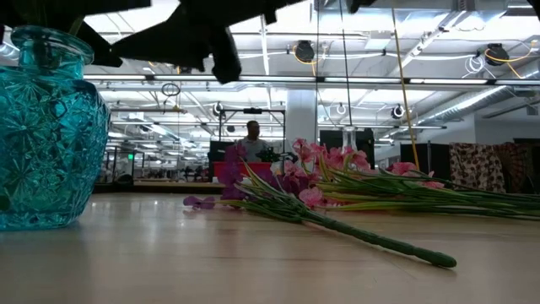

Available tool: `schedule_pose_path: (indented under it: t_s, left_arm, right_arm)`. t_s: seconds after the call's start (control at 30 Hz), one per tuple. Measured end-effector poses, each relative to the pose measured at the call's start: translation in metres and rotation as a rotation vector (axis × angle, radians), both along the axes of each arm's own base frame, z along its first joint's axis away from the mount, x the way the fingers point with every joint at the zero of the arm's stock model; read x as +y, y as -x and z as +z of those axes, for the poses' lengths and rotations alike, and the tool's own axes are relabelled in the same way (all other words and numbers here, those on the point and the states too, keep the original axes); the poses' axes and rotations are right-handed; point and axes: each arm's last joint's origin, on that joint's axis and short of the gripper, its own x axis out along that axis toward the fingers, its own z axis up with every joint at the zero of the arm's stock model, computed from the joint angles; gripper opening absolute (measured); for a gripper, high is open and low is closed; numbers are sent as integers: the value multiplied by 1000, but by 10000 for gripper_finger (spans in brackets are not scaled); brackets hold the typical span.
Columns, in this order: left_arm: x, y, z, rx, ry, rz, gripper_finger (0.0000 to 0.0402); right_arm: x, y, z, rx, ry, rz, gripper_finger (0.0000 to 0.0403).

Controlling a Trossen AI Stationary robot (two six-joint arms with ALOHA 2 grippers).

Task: Sort flowers into vase by color
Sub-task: Put the violet flower into the blue vase

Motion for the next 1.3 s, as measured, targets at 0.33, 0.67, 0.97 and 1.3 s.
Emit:
schedule_pose_path:
  t_s: [0.33, 0.67, 0.97, 1.3]
  left_arm:
    - [-5, -4, -7, -52, 77, -18, 231]
    - [-13, -13, -20, -65, 109, -19, 231]
    - [-19, -19, -28, -51, 106, -27, 231]
    - [-23, -23, -36, -16, 98, -21, 231]
  right_arm:
    - [13, 29, 28, 138, 40, -93, 242]
    - [27, 76, 2, 483, -121, -313, 242]
    - [32, 92, -30, 552, -199, -544, 242]
    - [7, 76, -66, 560, -253, -694, 269]
